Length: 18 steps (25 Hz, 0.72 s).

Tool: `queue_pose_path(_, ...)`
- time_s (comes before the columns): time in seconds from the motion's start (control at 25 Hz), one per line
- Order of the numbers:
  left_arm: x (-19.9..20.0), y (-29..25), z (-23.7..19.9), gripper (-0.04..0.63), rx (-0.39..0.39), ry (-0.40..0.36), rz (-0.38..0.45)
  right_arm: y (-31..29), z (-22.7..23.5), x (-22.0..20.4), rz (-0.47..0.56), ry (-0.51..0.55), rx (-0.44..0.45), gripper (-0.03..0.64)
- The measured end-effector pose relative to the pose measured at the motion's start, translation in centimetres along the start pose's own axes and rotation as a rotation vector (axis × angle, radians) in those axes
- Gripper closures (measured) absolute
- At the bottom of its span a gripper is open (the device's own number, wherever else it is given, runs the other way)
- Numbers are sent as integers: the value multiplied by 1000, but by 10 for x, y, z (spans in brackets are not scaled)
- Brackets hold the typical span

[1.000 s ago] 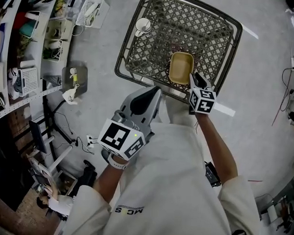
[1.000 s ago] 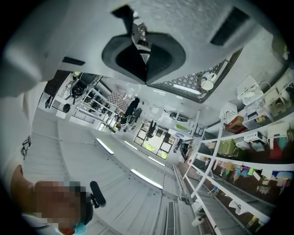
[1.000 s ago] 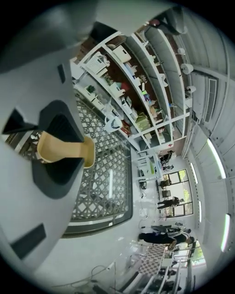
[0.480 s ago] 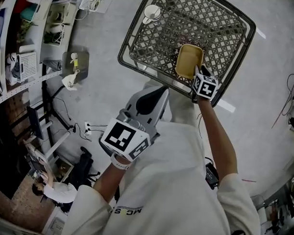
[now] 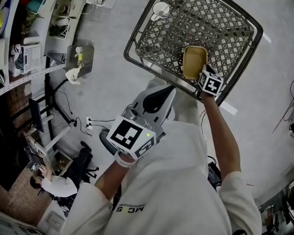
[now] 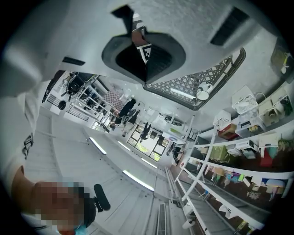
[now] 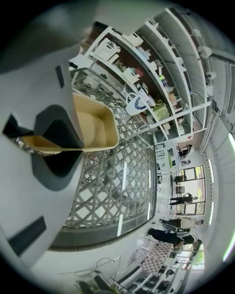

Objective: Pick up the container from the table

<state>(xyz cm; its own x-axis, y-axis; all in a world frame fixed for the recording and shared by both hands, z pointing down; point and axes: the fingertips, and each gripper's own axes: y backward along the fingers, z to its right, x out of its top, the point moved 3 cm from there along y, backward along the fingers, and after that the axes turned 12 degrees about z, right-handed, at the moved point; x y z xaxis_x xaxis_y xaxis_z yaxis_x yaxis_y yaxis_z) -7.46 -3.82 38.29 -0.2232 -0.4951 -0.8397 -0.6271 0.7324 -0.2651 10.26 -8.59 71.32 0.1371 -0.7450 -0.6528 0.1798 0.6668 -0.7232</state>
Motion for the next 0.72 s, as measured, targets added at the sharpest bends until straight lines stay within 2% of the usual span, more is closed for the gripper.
queue_pose_path(0.36, 8, 2, 5, 577, -22, -1, 21, 31, -9, 46, 102, 93, 41, 591)
queue_pose_path(0.52, 14, 4, 8, 577, -34, -21, 38, 58, -17, 82, 186, 126, 88, 591)
queue_pose_path(0.72, 25, 8, 11, 577, -41, -41, 75, 102, -24, 135, 325, 120, 119, 591)
